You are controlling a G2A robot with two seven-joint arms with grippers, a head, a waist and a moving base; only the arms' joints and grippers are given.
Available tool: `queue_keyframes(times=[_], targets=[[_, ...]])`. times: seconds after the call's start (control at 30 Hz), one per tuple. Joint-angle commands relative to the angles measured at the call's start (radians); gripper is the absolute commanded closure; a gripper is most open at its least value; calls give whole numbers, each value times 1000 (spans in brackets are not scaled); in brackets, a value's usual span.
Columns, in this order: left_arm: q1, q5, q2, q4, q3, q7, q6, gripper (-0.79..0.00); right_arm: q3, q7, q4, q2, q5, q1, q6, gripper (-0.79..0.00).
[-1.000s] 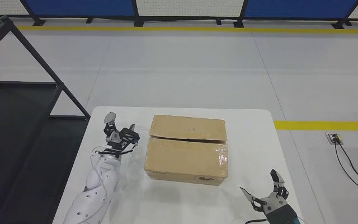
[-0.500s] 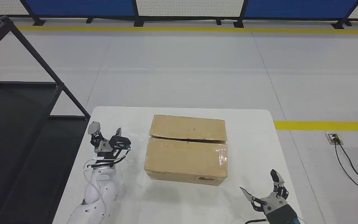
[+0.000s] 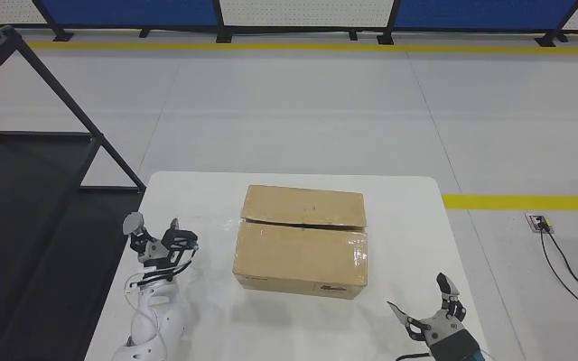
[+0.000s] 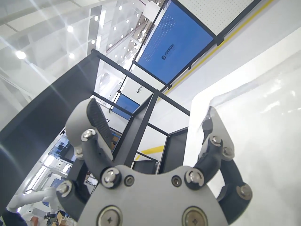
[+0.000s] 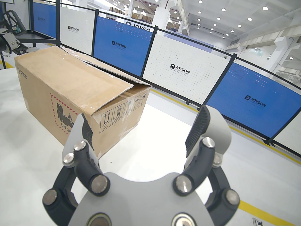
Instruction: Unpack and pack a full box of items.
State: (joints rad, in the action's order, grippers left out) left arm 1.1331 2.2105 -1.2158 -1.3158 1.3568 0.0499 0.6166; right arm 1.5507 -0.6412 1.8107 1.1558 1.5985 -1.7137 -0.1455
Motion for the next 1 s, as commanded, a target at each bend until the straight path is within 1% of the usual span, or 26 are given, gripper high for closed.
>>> queue_keyframes(times=[0.0,0.47,0.77,0.97], targets=[[5,5,-1,0,9,5,3,-785,0,0,0,0,0,0,0,-785],[48,-9,-11,5,68,18,29,-785,0,0,0,0,0,0,0,-785],[106,-43,-17,-22,107,-9,56,-785,0,0,0,0,0,0,0,-785],[139,-73,-16,-16,156,-28,52,-785,0,0,0,0,0,0,0,-785]])
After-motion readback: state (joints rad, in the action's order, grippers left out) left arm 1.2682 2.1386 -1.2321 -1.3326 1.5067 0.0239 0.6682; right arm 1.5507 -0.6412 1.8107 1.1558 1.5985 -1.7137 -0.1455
